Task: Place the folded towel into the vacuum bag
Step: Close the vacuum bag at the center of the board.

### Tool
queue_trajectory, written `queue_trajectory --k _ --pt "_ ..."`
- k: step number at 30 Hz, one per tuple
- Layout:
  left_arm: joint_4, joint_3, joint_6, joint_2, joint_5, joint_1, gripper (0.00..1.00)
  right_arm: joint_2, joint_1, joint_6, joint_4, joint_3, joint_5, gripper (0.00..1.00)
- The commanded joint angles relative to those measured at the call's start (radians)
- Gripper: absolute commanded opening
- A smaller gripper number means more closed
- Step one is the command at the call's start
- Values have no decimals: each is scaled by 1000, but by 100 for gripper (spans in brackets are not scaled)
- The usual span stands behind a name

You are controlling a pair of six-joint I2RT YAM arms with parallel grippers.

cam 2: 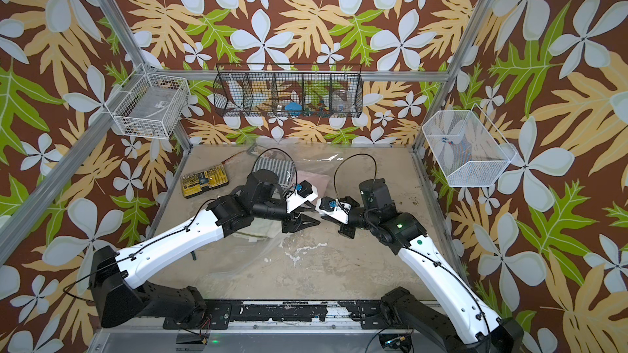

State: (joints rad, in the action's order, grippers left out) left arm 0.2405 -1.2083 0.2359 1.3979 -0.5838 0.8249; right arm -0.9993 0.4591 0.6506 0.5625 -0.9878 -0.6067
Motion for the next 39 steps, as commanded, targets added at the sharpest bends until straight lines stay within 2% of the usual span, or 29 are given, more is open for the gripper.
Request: queue_trajectory --k 1,5,19,27,35,39 --pt "-77 11 -39 5 -77 0 49 1 4 11 -8 -11 -31 0" --pt "-88 3 -38 16 -86 2 44 1 9 7 -17 -6 -39 0" --pt "-57 -23 14 61 -92 2 0 11 12 9 -16 -15 -43 0" --pt "-108 43 8 31 -59 0 0 21 12 -19 -50 30 -48 0" --pt "-137 73 -3 3 -80 0 0 9 12 -35 -67 49 -47 1" --pt "-132 65 3 3 -74 0 0 8 12 -39 -66 47 -37 13"
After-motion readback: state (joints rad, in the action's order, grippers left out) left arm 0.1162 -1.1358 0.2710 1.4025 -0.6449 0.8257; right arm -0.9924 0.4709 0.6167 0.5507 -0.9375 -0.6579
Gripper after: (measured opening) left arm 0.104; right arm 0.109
